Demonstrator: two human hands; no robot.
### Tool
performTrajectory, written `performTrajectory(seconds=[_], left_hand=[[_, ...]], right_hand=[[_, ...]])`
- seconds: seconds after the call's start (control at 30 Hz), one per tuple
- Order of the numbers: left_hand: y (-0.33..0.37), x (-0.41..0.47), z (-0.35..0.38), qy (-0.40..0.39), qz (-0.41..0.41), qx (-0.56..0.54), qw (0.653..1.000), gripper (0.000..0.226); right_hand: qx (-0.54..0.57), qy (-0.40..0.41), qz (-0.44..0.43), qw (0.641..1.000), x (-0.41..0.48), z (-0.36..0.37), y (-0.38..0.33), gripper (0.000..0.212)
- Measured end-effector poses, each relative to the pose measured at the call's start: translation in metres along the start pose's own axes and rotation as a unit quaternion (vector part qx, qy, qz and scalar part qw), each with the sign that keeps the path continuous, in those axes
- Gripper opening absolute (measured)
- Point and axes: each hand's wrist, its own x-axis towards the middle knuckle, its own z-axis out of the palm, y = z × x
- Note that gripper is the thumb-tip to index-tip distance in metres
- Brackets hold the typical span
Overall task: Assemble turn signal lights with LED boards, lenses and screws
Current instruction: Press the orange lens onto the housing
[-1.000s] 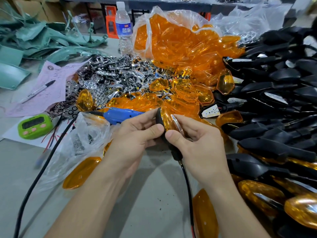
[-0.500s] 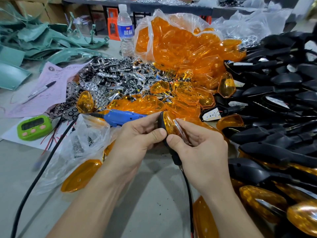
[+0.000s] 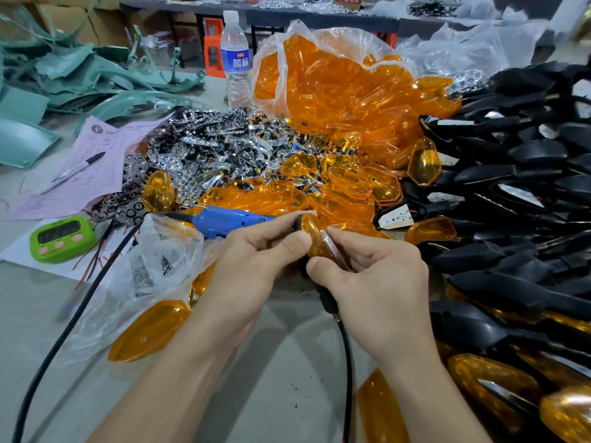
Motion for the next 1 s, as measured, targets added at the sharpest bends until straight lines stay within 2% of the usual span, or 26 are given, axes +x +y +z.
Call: performTrajectory(seconds=[0.1, 0.2, 0.3, 0.37, 0.43, 0.53, 0.6, 0.67, 0.73, 0.9, 1.0], left_hand=[[0.0, -0.001, 0.003, 0.046, 0.015, 0.036, 0.998, 0.037], [-0.003, -0.001, 0.007, 0.084, 0.058, 0.077, 0.992, 0.029], [-0.005, 0.0, 0.009, 0.099, 0.078, 0.1, 0.987, 0.016], [-0.005, 0.003, 0.008, 0.109, 0.072, 0.09, 0.987, 0.014], [-0.004, 0.005, 0.008, 0.115, 0.057, 0.064, 0.99, 0.017], [-0.003, 0.003, 0.006, 0.087, 0.041, 0.015, 0.995, 0.018], [-0.001, 0.0, 0.004, 0.045, 0.05, 0.006, 0.998, 0.021], [0.001, -0.003, 0.002, 0.011, 0.064, 0.013, 0.998, 0.023], [0.004, -0.006, 0.001, -0.012, 0.07, 0.016, 0.997, 0.025], [0.007, -0.008, 0.001, -0.037, 0.092, 0.07, 0.993, 0.027], [0.006, -0.007, 0.003, -0.032, 0.072, 0.105, 0.991, 0.027]], right_hand=[[-0.056, 0.018, 0.004, 0.998, -0.003, 0.005, -0.002, 0.048], [-0.133, 0.04, 0.015, 0.99, -0.006, 0.011, 0.0, 0.015], [-0.188, 0.052, 0.037, 0.98, -0.011, 0.019, -0.001, 0.041], [-0.198, 0.057, 0.038, 0.978, -0.013, 0.022, -0.005, 0.05], [-0.166, 0.053, 0.046, 0.984, -0.012, 0.019, -0.004, 0.046], [-0.013, 0.05, 0.09, 0.995, -0.002, 0.006, 0.009, 0.021], [0.078, 0.014, 0.125, 0.989, 0.005, -0.002, 0.015, 0.007], [0.152, -0.044, 0.161, 0.974, 0.009, -0.006, 0.016, 0.01], [0.166, -0.077, 0.142, 0.973, 0.009, -0.007, 0.018, 0.014], [0.151, -0.061, 0.081, 0.983, 0.002, -0.007, 0.023, 0.038], [0.133, -0.032, 0.072, 0.988, 0.0, 0.001, 0.022, 0.046]])
